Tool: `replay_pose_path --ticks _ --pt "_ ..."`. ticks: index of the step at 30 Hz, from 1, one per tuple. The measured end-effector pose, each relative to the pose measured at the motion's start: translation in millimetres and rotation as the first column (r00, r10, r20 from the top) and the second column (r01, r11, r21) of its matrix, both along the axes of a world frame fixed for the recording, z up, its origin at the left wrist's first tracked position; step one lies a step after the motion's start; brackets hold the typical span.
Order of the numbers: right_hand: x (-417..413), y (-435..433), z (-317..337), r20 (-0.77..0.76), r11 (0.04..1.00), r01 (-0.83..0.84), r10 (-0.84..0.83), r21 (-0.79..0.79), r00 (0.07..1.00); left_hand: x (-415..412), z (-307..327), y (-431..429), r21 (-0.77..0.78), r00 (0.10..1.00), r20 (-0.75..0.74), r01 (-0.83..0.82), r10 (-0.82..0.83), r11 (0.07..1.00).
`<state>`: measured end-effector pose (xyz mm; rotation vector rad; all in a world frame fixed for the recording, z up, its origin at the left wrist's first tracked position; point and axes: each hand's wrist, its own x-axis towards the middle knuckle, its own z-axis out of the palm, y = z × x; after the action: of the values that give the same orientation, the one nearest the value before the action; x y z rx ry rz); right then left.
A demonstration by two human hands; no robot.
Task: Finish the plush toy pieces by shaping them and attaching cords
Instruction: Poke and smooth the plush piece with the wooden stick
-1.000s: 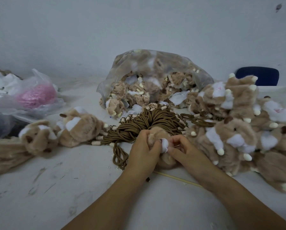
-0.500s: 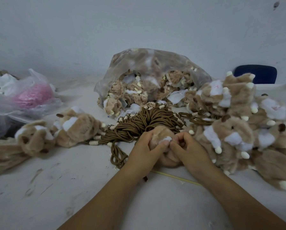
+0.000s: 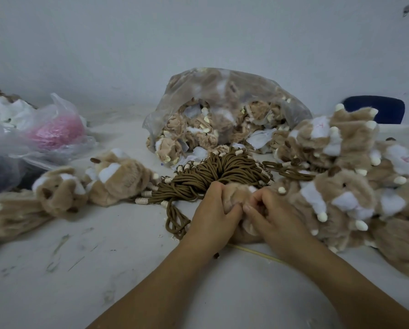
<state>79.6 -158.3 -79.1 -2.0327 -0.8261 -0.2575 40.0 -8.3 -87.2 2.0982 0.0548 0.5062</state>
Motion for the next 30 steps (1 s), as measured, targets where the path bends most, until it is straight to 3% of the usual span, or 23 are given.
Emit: replay_pose_path --ticks 3,6,10,14,21,24,27,30 --pt "-3 3 2 0.094 0.997 -0.021 0.029 -0.08 0.995 0 -3 2 -0.006 0.999 -0.026 -0.043 0.043 0.999" --pt "-3 4 1 0.087 1.0 0.015 -0.014 -0.017 0.996 0 -1 4 -0.069 0.998 -0.032 -0.062 0.06 0.996" --pt "3 -1 -1 -0.068 0.967 0.16 -0.15 0.198 0.986 -3 3 3 -0.209 0.992 0.011 0.126 -0.127 0.97" --pt "13 -7 -1 -0.221 0.913 0.251 -0.185 0.323 0.958 -5 2 1 -0.137 0.959 -0.011 0.28 -0.284 0.95" --pt "8 -5 -1 -0.275 0.926 0.159 -0.063 0.343 0.959 -1 -1 3 -0.108 0.997 0.039 0.075 -0.071 0.991" --pt "5 -5 -1 -0.209 0.963 0.163 -0.118 0.213 0.971 1 -2 4 -0.159 0.997 0.077 0.024 -0.011 0.987" --pt "7 -2 -2 -0.008 0.976 0.218 -0.218 0.004 0.976 2 -3 4 -0.227 0.995 0.093 -0.01 0.032 0.974" --pt "10 1 -2 0.058 0.971 0.236 -0.234 -0.033 0.971 3 -3 5 -0.287 0.994 0.101 -0.011 0.042 0.958"
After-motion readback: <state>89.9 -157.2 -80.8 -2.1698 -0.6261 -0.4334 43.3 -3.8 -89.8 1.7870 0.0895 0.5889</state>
